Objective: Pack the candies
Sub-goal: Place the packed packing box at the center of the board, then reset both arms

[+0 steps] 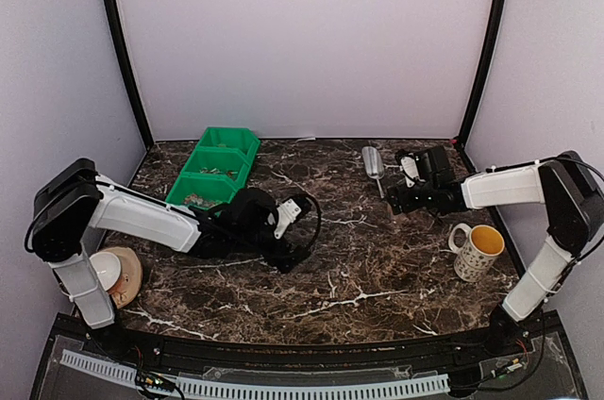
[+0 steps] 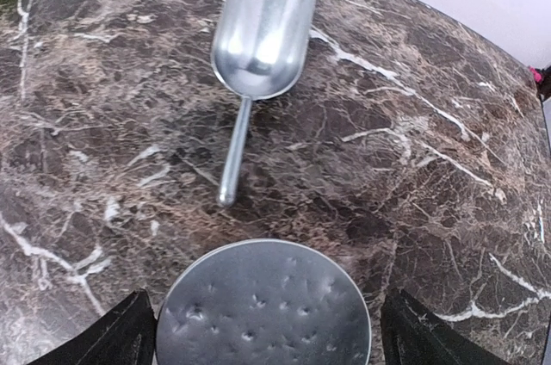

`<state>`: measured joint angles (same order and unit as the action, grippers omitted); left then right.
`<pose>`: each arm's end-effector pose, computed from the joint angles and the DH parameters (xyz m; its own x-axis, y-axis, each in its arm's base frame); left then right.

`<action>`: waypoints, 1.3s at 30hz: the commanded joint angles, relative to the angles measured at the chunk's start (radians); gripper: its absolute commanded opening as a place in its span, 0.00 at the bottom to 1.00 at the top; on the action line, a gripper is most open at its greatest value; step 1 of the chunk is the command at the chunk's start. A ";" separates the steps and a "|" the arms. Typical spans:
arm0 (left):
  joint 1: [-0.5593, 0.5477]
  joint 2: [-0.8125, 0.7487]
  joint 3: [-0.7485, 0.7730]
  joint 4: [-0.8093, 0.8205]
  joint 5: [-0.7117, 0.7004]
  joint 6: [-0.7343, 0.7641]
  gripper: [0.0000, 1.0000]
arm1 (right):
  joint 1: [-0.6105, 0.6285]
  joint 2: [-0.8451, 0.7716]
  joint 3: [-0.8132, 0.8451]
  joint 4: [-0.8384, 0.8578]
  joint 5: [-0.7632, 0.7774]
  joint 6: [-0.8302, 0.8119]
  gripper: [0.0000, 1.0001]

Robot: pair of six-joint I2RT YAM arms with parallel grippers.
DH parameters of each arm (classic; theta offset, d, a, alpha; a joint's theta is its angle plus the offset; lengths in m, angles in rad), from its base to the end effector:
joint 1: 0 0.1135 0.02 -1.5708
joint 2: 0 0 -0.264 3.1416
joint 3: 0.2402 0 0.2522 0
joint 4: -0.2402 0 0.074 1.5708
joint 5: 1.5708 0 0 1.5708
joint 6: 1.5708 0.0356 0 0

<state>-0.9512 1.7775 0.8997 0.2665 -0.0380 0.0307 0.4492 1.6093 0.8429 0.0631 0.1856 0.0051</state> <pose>0.2140 -0.2976 0.1589 -0.3087 0.4856 -0.8178 0.8053 0.5910 0.0469 0.3014 0.1380 0.1801 -0.5841 -0.2760 -0.7633 -0.2970 0.9479 -0.1155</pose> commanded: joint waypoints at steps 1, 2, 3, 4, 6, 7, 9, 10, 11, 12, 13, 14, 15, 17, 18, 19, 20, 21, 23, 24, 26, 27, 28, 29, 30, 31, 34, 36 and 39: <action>0.005 -0.131 0.020 -0.106 -0.108 -0.036 0.99 | -0.042 0.052 0.050 0.017 0.029 0.011 0.90; 0.005 -0.152 0.022 -0.120 -0.131 -0.043 0.99 | -0.052 0.061 0.058 0.015 0.028 0.009 0.90; 0.005 -0.171 0.023 -0.139 -0.147 -0.051 0.99 | -0.060 0.069 0.064 0.018 0.027 0.009 0.90; 0.005 -0.192 0.024 -0.151 -0.160 -0.060 0.99 | -0.068 0.078 0.070 0.021 0.024 0.008 0.90; 0.005 -0.233 0.020 -0.168 -0.184 -0.085 0.99 | -0.086 0.093 0.088 0.016 0.016 0.007 0.90; 0.006 -0.258 0.014 -0.172 -0.193 -0.099 0.99 | -0.092 0.095 0.095 0.015 0.010 0.008 0.90; 0.006 -0.307 -0.006 -0.171 -0.215 -0.127 0.99 | -0.096 0.092 0.109 0.007 0.004 0.005 0.91; 0.006 -0.334 -0.015 -0.173 -0.230 -0.140 0.99 | -0.096 0.086 0.118 0.000 0.002 0.003 0.91; 0.006 -0.360 -0.025 -0.176 -0.244 -0.152 0.99 | -0.096 0.080 0.125 -0.008 0.004 0.001 0.92; 0.008 -0.388 -0.036 -0.178 -0.261 -0.160 0.99 | -0.096 0.072 0.133 -0.019 0.006 -0.003 0.92; 0.007 -0.414 -0.045 -0.182 -0.278 -0.167 0.99 | -0.096 0.062 0.144 -0.035 0.010 -0.005 0.92; 0.010 -0.439 -0.051 -0.193 -0.297 -0.179 0.99 | -0.096 0.050 0.154 -0.052 0.012 -0.004 0.93; 0.015 -0.462 -0.053 -0.215 -0.320 -0.199 0.99 | -0.096 0.034 0.164 -0.069 0.016 -0.004 0.94; 0.035 -0.499 -0.046 -0.275 -0.344 -0.252 0.99 | -0.095 -0.004 0.176 -0.099 0.019 0.012 0.96; 0.050 -0.521 -0.042 -0.310 -0.343 -0.282 0.99 | -0.093 -0.054 0.176 -0.111 0.026 0.026 0.99; 0.064 -0.536 -0.040 -0.341 -0.347 -0.299 0.99 | -0.090 -0.090 0.174 -0.121 0.035 0.041 0.98; 0.075 -0.554 -0.041 -0.368 -0.361 -0.314 0.99 | -0.083 -0.128 0.166 -0.133 0.047 0.056 0.98; 0.083 -0.572 -0.053 -0.385 -0.379 -0.324 0.99 | -0.075 -0.167 0.154 -0.146 0.059 0.069 0.98; 0.090 -0.609 -0.070 -0.406 -0.404 -0.340 0.99 | -0.059 -0.263 0.129 -0.172 0.082 0.099 0.97; 0.092 -0.625 -0.078 -0.421 -0.419 -0.349 0.99 | -0.051 -0.303 0.116 -0.187 0.094 0.118 0.98; 0.093 -0.657 -0.083 -0.458 -0.454 -0.366 0.99 | -0.031 -0.387 0.087 -0.219 0.117 0.164 0.98; 0.094 -0.673 -0.084 -0.482 -0.473 -0.377 0.99 | -0.022 -0.428 0.069 -0.233 0.118 0.186 0.98; 0.095 -0.690 -0.084 -0.504 -0.489 -0.383 0.99 | -0.011 -0.474 0.047 -0.243 0.116 0.203 0.98; 0.096 -0.704 -0.085 -0.525 -0.502 -0.387 0.99 | 0.003 -0.516 0.022 -0.252 0.119 0.223 0.98; 0.096 -0.718 -0.082 -0.550 -0.515 -0.389 0.99 | 0.020 -0.564 -0.002 -0.261 0.120 0.230 0.98; 0.098 -0.737 -0.079 -0.576 -0.529 -0.395 0.99 | 0.036 -0.612 -0.029 -0.267 0.126 0.235 0.98; 0.103 -0.780 -0.074 -0.649 -0.576 -0.420 0.99 | 0.067 -0.746 -0.097 -0.312 0.157 0.281 0.98; 0.106 -0.817 -0.089 -0.666 -0.589 -0.411 0.99 | 0.073 -0.832 -0.136 -0.350 0.169 0.306 0.98; 0.117 -0.876 -0.117 -0.697 -0.621 -0.411 0.99 | 0.076 -0.938 -0.169 -0.406 0.191 0.308 0.98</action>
<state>-0.8490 0.9745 0.8173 -0.3340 -0.5854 -0.3603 0.5175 0.7494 0.6979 -0.2806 0.3248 0.2707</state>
